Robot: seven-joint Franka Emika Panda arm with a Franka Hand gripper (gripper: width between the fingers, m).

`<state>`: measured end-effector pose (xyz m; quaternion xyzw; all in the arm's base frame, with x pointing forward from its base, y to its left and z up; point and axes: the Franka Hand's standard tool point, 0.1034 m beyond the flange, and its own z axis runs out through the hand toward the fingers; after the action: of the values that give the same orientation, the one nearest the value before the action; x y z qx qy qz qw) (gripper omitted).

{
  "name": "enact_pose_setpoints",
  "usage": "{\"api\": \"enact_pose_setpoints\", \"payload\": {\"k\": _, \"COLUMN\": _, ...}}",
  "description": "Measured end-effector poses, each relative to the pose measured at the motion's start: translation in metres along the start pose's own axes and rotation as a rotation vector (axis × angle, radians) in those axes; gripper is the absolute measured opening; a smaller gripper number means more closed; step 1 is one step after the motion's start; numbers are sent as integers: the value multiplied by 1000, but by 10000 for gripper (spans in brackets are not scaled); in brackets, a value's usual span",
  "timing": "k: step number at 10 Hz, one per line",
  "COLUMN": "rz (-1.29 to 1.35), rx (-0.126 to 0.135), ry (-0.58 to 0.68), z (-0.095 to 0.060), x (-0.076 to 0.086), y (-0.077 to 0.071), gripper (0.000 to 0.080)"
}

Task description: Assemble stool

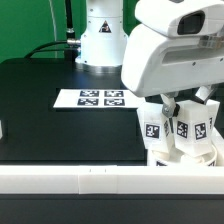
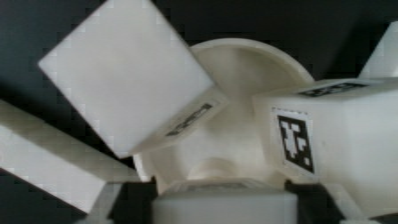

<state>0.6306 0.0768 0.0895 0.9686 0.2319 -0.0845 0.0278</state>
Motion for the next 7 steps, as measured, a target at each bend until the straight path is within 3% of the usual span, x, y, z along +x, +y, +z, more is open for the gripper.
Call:
{"api": "enact_pose_setpoints", "payload": {"k": 3, "rz": 1, "rx": 0, "ry": 0, "z": 0, "x": 0, "y": 0, "gripper": 340}}
{"api": "enact_pose_setpoints", "payload": {"k": 6, "rz": 158, "rx": 57, "ry": -4, "z": 4, "x": -3, "y": 4, "gripper": 340}}
{"api": "enact_pose_setpoints", "payload": {"k": 7, "rz": 190, "rx": 63, "ry": -3, "z": 4, "x": -2, "y": 4, "gripper": 340}}
